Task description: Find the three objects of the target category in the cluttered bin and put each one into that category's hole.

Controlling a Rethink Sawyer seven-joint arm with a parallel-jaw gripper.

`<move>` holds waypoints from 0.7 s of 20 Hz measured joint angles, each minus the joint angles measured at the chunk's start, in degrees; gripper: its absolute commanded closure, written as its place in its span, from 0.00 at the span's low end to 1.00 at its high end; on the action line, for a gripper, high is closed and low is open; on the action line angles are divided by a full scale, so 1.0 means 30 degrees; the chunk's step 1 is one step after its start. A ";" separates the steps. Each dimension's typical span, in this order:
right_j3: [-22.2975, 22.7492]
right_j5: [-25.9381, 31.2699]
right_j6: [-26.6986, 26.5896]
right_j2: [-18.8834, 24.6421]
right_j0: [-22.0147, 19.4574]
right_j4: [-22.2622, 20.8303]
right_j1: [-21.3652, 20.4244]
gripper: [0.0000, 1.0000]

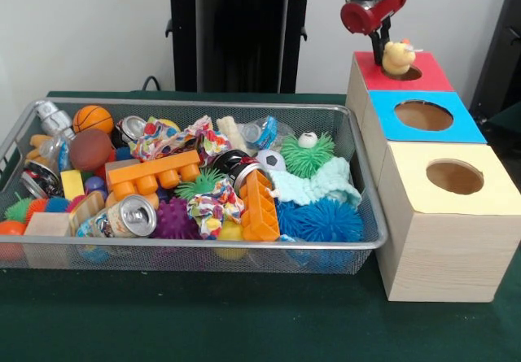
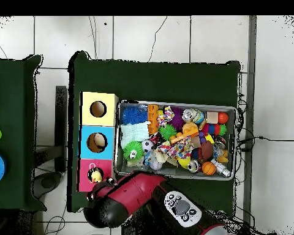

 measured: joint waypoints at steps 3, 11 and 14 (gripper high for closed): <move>-0.0008 -0.0051 0.0000 -0.0198 0.0204 0.0004 -0.0094 1.00; 0.0000 -0.0417 0.0000 -0.0777 0.0787 -0.0012 -0.0371 1.00; 0.0000 -0.0519 0.0000 -0.0942 0.0935 -0.0008 -0.0420 1.00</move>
